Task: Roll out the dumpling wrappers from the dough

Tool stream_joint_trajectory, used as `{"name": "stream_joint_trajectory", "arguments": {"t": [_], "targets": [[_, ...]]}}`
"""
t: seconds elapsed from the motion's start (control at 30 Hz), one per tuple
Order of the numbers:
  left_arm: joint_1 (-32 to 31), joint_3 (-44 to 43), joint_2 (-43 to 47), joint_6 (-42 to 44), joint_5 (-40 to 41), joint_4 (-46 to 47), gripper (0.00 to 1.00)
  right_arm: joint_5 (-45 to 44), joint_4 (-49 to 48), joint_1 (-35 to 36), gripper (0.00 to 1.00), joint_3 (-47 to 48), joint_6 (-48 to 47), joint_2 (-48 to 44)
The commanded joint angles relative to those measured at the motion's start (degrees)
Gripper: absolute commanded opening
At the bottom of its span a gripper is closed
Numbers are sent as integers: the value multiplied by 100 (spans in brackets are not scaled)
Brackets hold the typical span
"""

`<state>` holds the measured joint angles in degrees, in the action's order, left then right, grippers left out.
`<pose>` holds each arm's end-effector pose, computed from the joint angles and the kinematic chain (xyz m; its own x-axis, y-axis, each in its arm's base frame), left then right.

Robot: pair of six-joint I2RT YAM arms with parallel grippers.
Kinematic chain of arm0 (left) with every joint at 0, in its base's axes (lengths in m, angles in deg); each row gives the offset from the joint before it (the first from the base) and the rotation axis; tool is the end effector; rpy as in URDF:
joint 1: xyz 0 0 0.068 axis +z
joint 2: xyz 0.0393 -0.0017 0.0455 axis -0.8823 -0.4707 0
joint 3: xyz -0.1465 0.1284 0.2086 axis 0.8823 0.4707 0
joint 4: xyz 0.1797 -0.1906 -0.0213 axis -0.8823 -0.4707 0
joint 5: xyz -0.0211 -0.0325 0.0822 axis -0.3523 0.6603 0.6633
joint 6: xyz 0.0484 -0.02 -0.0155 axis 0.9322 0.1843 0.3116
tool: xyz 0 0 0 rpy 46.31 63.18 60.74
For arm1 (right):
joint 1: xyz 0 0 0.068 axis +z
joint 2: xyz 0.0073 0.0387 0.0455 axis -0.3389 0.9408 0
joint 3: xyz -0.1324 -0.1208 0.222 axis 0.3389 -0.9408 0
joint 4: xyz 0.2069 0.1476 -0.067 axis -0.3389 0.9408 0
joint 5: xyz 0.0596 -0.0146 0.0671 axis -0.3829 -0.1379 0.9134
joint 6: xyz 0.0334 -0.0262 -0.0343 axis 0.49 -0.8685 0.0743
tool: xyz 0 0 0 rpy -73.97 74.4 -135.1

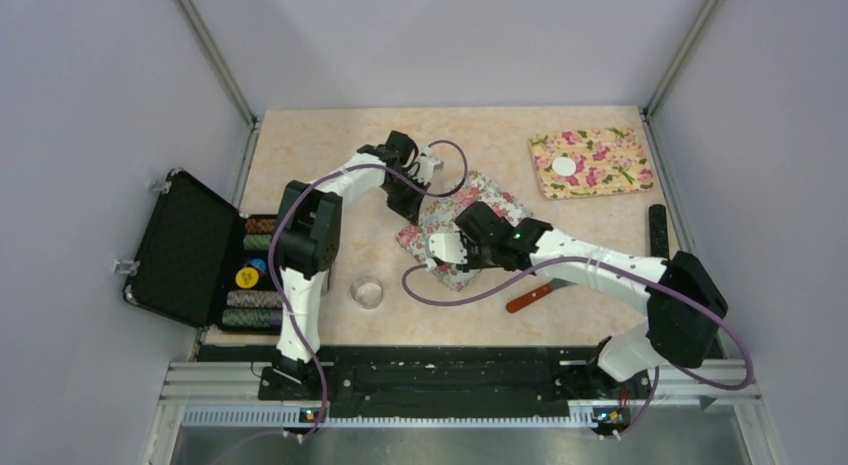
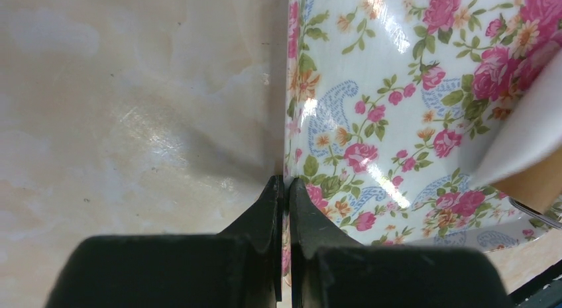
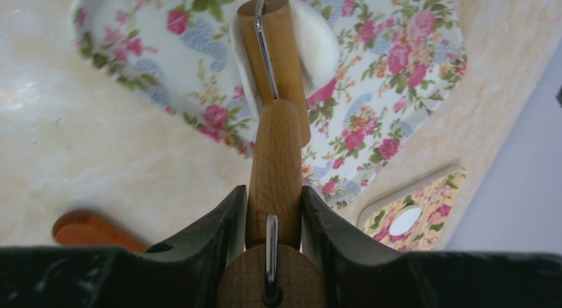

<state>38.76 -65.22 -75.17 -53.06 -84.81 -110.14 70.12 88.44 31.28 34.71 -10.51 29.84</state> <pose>0.4130 -0.1899 0.1754 -0.7479 0.5464 -0.3769 0.6483 0.7232 -0.2381 0.1882 0.2235 0.2475 0.1880 -0.9561 -0.2250 -0.8778 -0.0608 -0.4752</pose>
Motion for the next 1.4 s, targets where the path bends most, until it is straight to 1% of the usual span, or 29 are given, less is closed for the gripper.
{"name": "stream_joint_trajectory", "arguments": {"t": [0.0,0.13,0.3,0.33,0.47,0.53,0.57,0.63,0.7,0.73,0.83,0.93,1.03,1.13,1.23,1.37], "targets": [[35,8,-161,60,455,152,0,-704,-408,-90,0,56,377,617],[31,22,-144,56,451,160,0,-1177,-821,-121,0,112,308,853],[31,23,-141,55,443,163,0,-1413,-1100,-133,0,183,225,944],[38,19,-145,60,447,163,0,-1599,-1295,-133,0,151,195,955],[31,14,-148,60,448,154,0,-2474,-2622,-130,0,-173,-234,876],[31,23,-144,60,443,154,0,-2435,-2860,-133,0,-162,-292,752],[31,23,-143,61,452,161,0,-2256,-2785,-131,0,-84,-195,654],[34,20,-147,56,451,155,0,-1652,-2269,-129,0,143,161,457],[44,21,-146,61,450,147,0,-1216,-1985,-130,0,247,346,251],[40,15,-141,61,440,154,0,-1095,-1885,-131,0,278,390,188],[46,21,-147,56,441,160,0,-639,-1163,-128,0,392,434,125],[41,15,-147,60,441,159,0,-188,-935,-134,0,287,511,-38],[43,14,-159,56,435,154,0,-242,-795,-145,0,484,797,14],[46,10,-156,61,451,154,0,-288,-200,-207,0,1154,1336,361],[48,6,-166,55,447,157,0,-425,69,-309,0,1651,1887,584],[47,12,-160,56,436,152,0,-90,223,-621,0,2202,2442,634]]}}
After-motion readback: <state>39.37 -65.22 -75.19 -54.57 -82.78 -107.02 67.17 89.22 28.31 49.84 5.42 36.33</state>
